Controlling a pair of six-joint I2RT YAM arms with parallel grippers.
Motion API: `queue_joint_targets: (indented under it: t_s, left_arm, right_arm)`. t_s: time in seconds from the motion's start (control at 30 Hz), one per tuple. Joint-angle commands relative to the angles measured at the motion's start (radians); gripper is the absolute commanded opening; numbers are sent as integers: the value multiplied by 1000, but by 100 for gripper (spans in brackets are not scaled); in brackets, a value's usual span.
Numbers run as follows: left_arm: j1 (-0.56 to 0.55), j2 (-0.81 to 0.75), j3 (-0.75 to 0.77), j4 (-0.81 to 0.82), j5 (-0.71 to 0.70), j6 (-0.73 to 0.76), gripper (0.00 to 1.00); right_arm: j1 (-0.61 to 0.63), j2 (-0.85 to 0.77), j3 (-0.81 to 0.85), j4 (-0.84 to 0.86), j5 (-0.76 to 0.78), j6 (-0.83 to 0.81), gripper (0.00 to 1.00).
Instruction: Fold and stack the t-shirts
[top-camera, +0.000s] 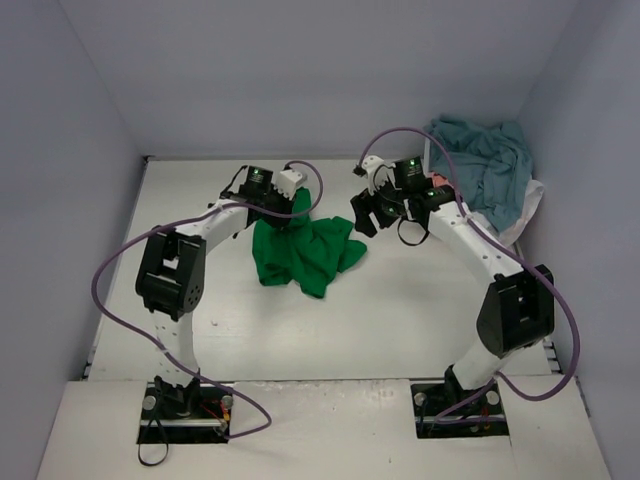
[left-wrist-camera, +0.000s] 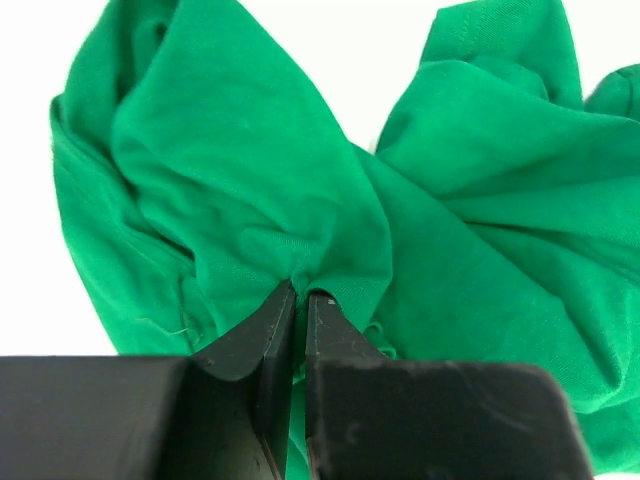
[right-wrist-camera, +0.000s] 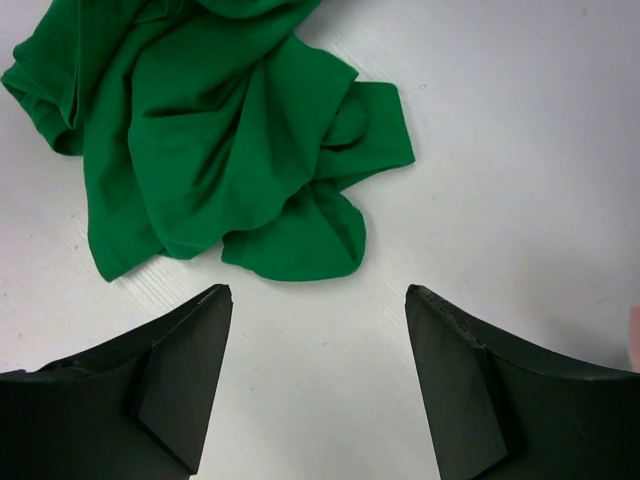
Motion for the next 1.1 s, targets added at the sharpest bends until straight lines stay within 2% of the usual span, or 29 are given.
queue_joint_targets:
  t_s: [0.0, 0.13, 0.4, 0.57, 0.87, 1.07]
  left_arm:
    - [-6, -104, 54, 24, -32, 11, 0]
    - [-3, -190, 64, -6, -74, 33, 0]
    - [-1, -391, 118, -111, -117, 56, 0]
    - [0, -492, 92, -148, -134, 56, 0]
    - [5, -569, 4, -162, -155, 64, 0]
    - [9, -571, 29, -170, -160, 62, 0]
  right_arm:
    - [9, -2, -12, 36, -47, -10, 66]
    - [61, 47, -26, 38, -23, -27, 65]
    - [205, 123, -20, 42, -23, -44, 70]
    - [312, 192, -3, 42, 3, -48, 70]
    - [466, 247, 20, 44, 57, -51, 66]
    - [532, 308, 55, 45, 63, -47, 67]
